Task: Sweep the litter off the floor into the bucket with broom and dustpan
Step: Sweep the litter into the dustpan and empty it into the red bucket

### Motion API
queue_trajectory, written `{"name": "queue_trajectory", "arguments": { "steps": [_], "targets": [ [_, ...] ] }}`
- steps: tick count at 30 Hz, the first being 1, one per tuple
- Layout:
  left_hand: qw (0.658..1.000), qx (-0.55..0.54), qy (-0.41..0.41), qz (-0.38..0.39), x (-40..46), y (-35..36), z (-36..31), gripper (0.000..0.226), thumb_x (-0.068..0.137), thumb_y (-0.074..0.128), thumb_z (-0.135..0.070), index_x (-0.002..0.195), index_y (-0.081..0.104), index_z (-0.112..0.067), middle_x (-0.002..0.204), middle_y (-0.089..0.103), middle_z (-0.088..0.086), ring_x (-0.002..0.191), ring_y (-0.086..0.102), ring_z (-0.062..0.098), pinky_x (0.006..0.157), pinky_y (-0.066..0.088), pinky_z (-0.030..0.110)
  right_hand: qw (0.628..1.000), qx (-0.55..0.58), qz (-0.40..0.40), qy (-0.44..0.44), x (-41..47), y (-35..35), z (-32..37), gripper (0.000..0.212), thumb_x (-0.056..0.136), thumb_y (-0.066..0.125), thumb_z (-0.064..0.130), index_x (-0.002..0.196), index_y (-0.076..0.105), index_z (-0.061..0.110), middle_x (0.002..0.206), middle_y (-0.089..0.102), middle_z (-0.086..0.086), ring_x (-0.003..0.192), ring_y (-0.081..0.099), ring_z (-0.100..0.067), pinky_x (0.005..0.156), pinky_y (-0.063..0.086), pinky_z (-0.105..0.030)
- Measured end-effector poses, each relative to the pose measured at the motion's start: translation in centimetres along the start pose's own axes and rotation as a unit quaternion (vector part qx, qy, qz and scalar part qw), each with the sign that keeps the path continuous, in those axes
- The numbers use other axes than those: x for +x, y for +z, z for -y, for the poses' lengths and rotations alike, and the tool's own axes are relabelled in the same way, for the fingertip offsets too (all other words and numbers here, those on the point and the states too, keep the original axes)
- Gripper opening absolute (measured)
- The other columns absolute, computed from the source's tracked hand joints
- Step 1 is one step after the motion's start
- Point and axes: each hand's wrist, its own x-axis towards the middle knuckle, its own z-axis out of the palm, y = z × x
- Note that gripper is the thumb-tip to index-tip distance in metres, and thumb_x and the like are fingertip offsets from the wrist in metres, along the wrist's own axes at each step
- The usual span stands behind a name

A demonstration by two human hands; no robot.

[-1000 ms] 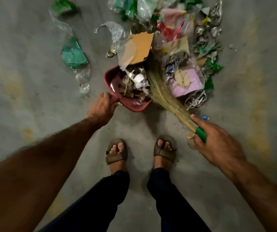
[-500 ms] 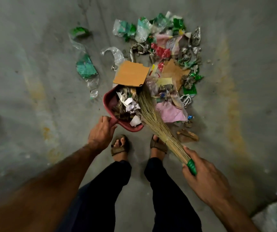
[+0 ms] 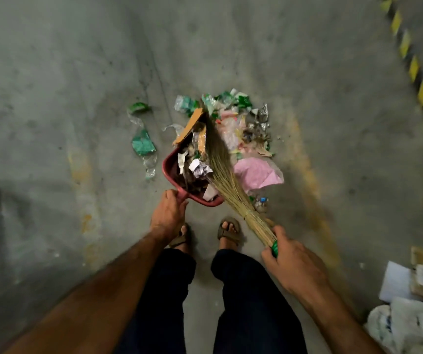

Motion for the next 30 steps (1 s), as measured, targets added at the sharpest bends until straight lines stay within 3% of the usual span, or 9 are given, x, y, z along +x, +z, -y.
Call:
{"name": "queue_trajectory", "arguments": {
  "steps": [6,10,17,22,27,30],
  "targets": [
    [0.999,0.009,0.037,-0.026,-5.7,-5.4,-2.1,0.029,0.098,0.050,-0.036,0.111,0.046,-0.011,0.108,0.055,0.011,0.089,0.059,0.031,0.070,0.047,0.042,0.999,-0.005,-0.031,-0.029,-6.1,-4.3,0.2,0.043,0.088,0.039,0.049,0.126,0.033,0.031,0.082,0.061,0.003,0.069,0.059,-0.023,0.061,0.049,-0.034],
    [0.999,0.025,0.032,-0.033,-9.0,-7.7,-3.1,0.029,0.097,0.052,-0.037,0.111,0.047,-0.012,0.109,0.056,0.010,0.090,0.060,0.030,0.072,0.048,0.041,0.998,-0.004,-0.054,-0.038,-9.5,-5.9,0.3,0.044,0.088,0.039,0.050,0.126,0.034,0.029,0.081,0.059,0.004,0.068,0.057,-0.023,0.062,0.046,-0.035],
    [0.999,0.027,0.025,-0.037,-12.0,-10.1,-5.3,0.029,0.098,0.052,-0.035,0.113,0.046,-0.011,0.114,0.055,0.010,0.096,0.060,0.029,0.069,0.041,0.034,0.996,0.000,-0.080,-0.035,-12.7,-6.7,0.2,0.055,0.087,0.038,0.052,0.136,0.029,0.028,0.093,0.062,0.001,0.074,0.060,-0.023,0.066,0.047,-0.034],
    [0.997,0.040,0.036,-0.055,-13.4,-12.2,-5.8,0.031,0.096,0.053,-0.039,0.112,0.045,-0.014,0.113,0.054,0.009,0.095,0.060,0.028,0.074,0.046,0.039,0.995,0.011,-0.095,-0.041,-15.3,-7.7,0.2,0.056,0.086,0.040,0.053,0.135,0.027,0.029,0.105,0.064,0.001,0.089,0.066,-0.022,0.065,0.041,-0.033],
    [0.993,0.044,0.076,-0.081,-14.3,-14.2,-6.2,0.031,0.096,0.052,-0.040,0.112,0.046,-0.014,0.111,0.054,0.007,0.095,0.060,0.028,0.072,0.045,0.039,0.992,0.007,-0.121,-0.034,-18.1,-8.9,0.6,0.062,0.085,0.040,0.053,0.139,0.023,0.028,0.084,0.054,0.004,0.073,0.056,-0.020,0.062,0.041,-0.033],
    [0.988,0.033,0.122,-0.091,-14.4,-15.7,-5.7,0.029,0.097,0.051,-0.039,0.113,0.046,-0.015,0.108,0.052,0.005,0.093,0.057,0.026,0.073,0.048,0.042,0.989,0.020,-0.143,-0.023,-19.5,-9.0,2.1,0.053,0.084,0.040,0.053,0.130,0.024,0.031,0.080,0.054,0.003,0.070,0.054,-0.019,0.060,0.042,-0.033]
  ]
}}
